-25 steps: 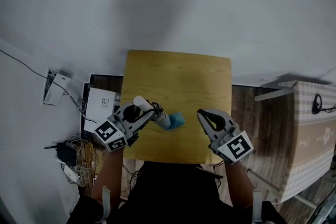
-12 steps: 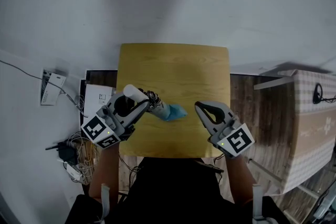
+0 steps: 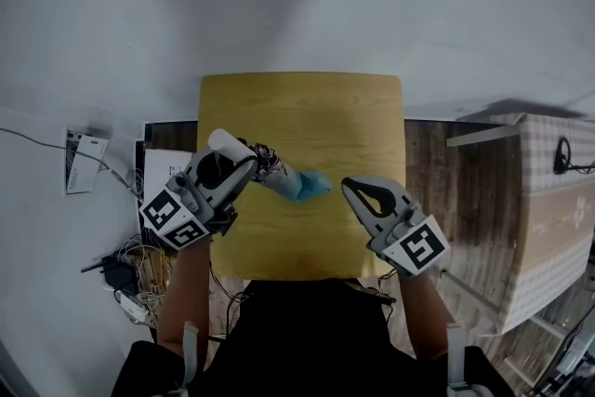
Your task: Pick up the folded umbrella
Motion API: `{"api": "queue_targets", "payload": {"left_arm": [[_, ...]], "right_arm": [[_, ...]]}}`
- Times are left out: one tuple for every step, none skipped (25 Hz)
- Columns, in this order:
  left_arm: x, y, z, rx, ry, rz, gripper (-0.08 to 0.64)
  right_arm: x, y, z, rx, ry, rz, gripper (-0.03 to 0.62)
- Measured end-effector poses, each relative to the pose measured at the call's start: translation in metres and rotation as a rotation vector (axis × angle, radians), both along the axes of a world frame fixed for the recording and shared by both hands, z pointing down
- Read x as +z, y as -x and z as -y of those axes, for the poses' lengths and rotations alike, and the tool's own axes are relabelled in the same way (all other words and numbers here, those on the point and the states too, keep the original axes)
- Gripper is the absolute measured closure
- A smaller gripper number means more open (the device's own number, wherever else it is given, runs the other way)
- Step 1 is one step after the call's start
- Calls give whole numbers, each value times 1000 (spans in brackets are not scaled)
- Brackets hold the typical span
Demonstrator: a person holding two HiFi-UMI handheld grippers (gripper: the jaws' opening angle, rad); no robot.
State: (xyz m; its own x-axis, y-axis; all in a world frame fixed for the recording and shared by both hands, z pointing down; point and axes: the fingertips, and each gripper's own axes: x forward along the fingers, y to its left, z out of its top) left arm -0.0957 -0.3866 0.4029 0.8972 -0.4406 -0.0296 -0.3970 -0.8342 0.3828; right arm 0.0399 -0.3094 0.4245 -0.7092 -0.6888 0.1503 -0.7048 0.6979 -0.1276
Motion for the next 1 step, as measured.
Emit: {"api": "queue_targets", "payload": {"left_arm": [[3, 1, 5, -5, 10, -11, 405]], "right_arm": [[1, -1, 3, 3, 0, 3, 574]]}}
